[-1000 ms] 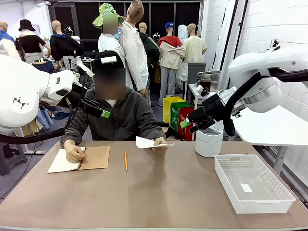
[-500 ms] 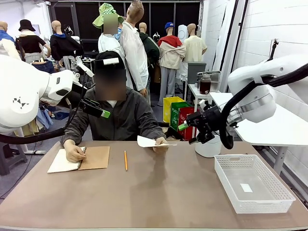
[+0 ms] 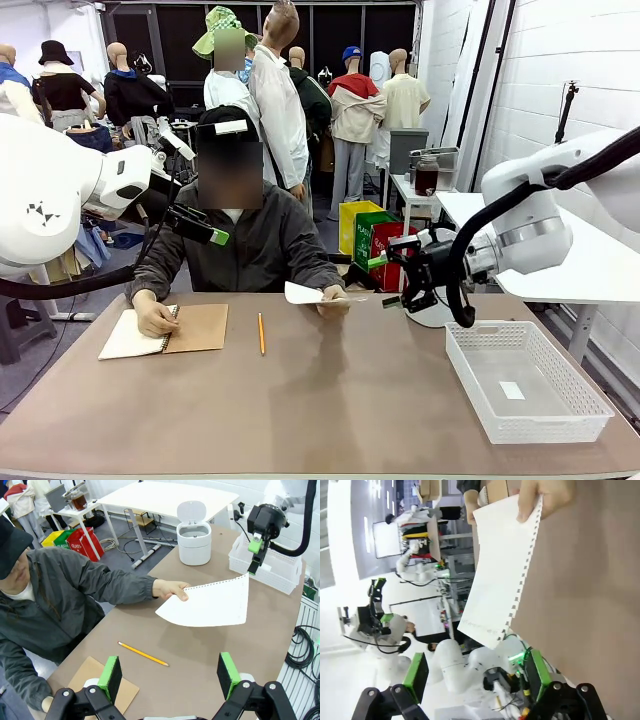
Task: Sort the paper based on its condition.
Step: If a person hands you a paper, place it in the Organizing basket , and if it's crumpled, put it in the Trash can.
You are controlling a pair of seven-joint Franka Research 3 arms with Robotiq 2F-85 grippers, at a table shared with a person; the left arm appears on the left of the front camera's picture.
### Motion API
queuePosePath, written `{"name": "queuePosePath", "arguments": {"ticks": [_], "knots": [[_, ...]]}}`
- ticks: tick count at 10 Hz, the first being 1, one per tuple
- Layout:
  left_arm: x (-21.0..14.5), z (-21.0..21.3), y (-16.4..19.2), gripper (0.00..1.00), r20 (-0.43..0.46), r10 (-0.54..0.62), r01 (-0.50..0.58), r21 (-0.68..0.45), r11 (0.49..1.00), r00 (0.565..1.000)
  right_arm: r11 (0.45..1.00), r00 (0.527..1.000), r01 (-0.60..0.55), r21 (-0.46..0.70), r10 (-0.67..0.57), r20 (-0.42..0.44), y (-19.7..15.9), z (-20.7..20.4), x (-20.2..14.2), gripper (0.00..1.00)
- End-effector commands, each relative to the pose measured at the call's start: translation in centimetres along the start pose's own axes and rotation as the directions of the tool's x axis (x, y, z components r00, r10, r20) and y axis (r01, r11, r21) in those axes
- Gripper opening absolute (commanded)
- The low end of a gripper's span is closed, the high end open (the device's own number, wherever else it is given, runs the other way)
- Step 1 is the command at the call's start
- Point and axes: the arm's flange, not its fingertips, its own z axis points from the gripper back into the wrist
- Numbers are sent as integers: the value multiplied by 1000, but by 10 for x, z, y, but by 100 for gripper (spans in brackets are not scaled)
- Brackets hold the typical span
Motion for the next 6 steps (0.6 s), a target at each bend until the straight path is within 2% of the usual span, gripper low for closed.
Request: {"name": "queuePosePath", "arguments": {"ticks": [1,4,5,6], "knots": [[-2,-1,1,100,-4,-10,10,-5,1000,1000,993,996,87,78,-86,-13,-18,-9,-6,100],[-2,-1,1,100,-4,-10,10,-5,1000,1000,985,989,141,95,-137,-50,-42,-23,-11,100],[-2,-1,1,100,-4,-10,10,-5,1000,1000,992,994,102,73,-98,-53,-41,-22,-12,100],[-2,-1,1,100,-4,-10,10,-5,1000,1000,989,991,130,65,-127,-46,-40,-19,-11,100]]}}
